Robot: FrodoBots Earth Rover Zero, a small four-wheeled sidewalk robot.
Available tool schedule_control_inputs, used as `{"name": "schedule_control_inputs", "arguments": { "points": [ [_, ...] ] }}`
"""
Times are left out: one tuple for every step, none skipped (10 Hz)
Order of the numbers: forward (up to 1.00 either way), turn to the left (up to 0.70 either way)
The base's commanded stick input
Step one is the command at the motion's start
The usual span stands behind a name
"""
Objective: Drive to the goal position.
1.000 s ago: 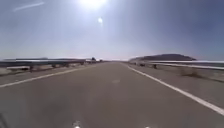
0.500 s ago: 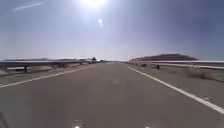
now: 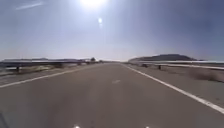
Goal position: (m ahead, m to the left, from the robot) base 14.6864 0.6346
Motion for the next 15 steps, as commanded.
{"name": "schedule_control_inputs", "arguments": {
  "points": [
    [1.00,0.00],
    [1.00,0.00],
    [1.00,0.00],
    [1.00,0.00],
    [1.00,0.00],
    [1.00,0.00],
    [1.00,0.00],
    [1.00,0.00],
    [1.00,0.00],
    [1.00,0.00],
    [1.00,0.00],
    [1.00,0.00],
    [1.00,0.00],
    [1.00,0.00],
    [1.00,0.00]
  ]
}}
